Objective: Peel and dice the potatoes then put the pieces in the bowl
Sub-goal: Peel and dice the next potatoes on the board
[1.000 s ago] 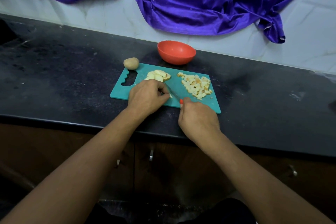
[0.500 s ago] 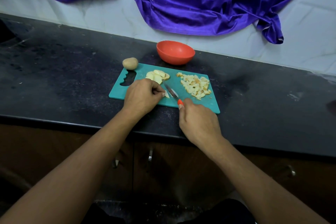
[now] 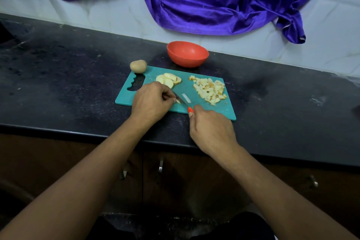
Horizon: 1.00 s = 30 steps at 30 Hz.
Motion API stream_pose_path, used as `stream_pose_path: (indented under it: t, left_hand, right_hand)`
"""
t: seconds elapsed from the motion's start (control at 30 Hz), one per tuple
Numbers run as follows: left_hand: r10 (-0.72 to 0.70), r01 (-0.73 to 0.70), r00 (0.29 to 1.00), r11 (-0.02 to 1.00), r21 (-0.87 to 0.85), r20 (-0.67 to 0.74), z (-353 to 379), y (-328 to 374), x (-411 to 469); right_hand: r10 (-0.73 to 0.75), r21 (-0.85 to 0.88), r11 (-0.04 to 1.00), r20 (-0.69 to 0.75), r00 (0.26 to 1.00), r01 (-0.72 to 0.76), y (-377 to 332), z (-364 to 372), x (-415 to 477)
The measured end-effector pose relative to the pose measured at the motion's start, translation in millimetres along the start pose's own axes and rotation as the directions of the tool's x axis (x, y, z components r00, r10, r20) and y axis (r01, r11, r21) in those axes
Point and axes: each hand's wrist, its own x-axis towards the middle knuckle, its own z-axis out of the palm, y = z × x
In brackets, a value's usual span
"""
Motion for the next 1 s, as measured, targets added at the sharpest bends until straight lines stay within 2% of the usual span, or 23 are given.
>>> stream_pose_path:
  t: [0.3, 0.47, 0.57, 0.7, 0.87, 1.0]
  left_hand:
    - [0.057, -0.055, 0.998, 0.989, 0.134, -0.01, 1.8, 2.6, -2.5]
    - [0.117, -0.114, 0.993, 0.974, 0.197, -0.004, 2.6, 4.8, -3.4]
    - [0.069, -0.07, 0.998, 0.989, 0.132, 0.006, 1.3, 1.4, -1.9]
    - [0.006, -0.006, 1.0, 1.0, -0.013, -0.012, -0.5, -4.4, 0.1]
    - [-0.06, 0.055, 0.998, 0.991, -0.123, -0.037, -1.0, -6.4, 0.1]
    - [-0.062, 0.061, 0.998, 0.995, -0.077, -0.002, -1.3, -3.6, -0.3]
  right_hand:
    - [-0.029, -0.039, 0.999, 0.048, 0.998, 0.031, -1.9, -4.6, 4.2]
    - [0.076, 0.032, 0.996, 0.055, 0.996, -0.078, -0.7, -0.5, 8.3]
    - [0.11, 0.066, 0.991, 0.065, 0.992, -0.114, 0.8, -0.2, 9.7]
    - [0.075, 0.192, 0.978, 0.034, 0.997, -0.08, 12.9, -4.7, 6.7]
    - [0.0, 0.11, 0.994, -0.002, 1.0, 0.0, 11.8, -3.0, -2.5]
    - [-0.011, 0.088, 0.996, -0.01, 1.0, 0.012, 11.4, -1.9, -2.9]
